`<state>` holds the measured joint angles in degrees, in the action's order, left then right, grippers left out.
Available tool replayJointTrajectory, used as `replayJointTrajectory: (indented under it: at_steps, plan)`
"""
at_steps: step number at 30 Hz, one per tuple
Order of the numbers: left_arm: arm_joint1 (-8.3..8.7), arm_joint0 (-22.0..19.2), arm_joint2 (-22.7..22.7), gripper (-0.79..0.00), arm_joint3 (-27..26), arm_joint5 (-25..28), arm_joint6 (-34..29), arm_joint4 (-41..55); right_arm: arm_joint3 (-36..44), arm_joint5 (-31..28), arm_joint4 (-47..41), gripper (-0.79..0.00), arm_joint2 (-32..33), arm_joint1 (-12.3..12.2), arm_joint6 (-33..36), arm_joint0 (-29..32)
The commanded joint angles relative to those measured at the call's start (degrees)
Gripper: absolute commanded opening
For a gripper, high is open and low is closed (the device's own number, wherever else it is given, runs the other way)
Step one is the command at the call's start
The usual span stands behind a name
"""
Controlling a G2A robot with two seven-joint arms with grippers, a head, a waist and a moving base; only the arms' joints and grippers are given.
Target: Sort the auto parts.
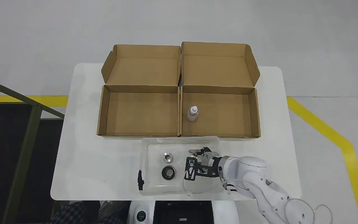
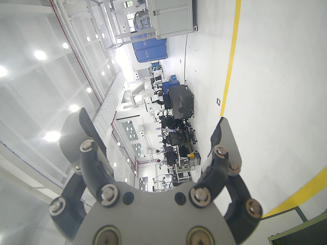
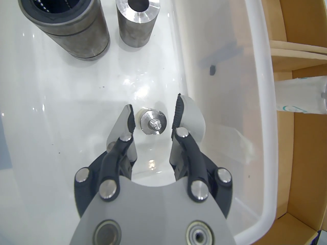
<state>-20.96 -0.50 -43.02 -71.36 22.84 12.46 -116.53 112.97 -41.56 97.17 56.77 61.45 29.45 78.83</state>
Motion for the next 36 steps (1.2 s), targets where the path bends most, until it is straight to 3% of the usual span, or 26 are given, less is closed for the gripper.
replayJointTrajectory:
  at_steps: [1,15,36]
  plan:
    - [0.00,0.0,0.0,0.000,0.0,0.0,0.0,0.0,0.3,-0.1,0.2,-0.785,-0.1,0.0,0.1,0.0]
    - [0.00,0.0,0.0,0.000,0.0,0.0,0.0,0.0,6.5,-0.9,-0.2,-0.785,1.7,-0.6,-2.4,2.5]
    - [0.00,0.0,0.0,0.000,0.0,0.0,0.0,0.0,6.9,-0.6,-15.4,-0.785,8.1,-1.3,-18.5,5.1]
